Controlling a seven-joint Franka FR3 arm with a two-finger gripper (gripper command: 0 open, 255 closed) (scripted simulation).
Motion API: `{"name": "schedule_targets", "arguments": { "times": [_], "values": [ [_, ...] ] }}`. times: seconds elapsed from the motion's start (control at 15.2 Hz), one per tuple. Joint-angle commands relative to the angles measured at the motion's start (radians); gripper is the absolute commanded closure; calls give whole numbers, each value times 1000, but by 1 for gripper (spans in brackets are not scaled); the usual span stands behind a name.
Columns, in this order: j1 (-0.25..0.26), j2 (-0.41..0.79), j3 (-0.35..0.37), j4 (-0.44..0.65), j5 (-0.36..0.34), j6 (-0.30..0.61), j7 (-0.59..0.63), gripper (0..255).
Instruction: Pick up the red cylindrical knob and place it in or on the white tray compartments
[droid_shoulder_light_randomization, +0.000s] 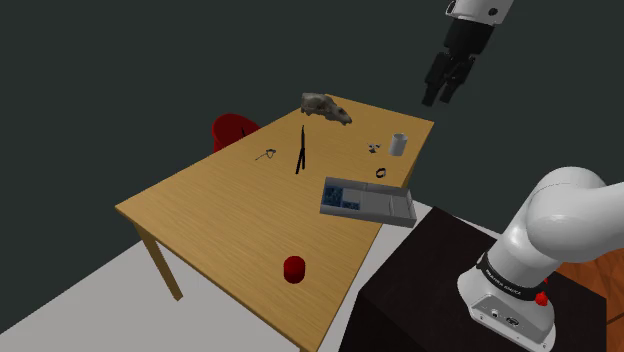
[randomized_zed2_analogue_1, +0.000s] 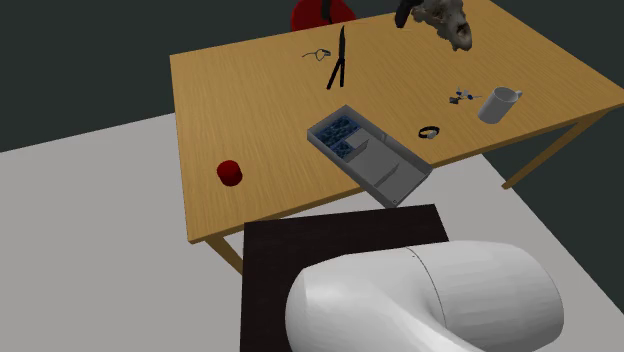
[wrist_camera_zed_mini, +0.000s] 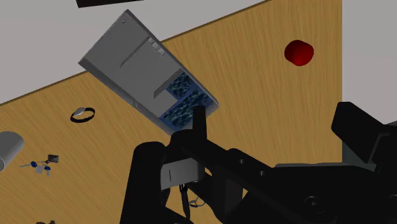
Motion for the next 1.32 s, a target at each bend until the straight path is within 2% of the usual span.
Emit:
{"name": "schedule_targets", "arguments": {
  "times": [0.0,0.66,1.25],
  "values": [
    [0,0,0,0,0,0,0,0],
    [48,101,154,-202,78,302,125,0],
    [86,337,299,-270,125,603,244,0]
  ]
}}
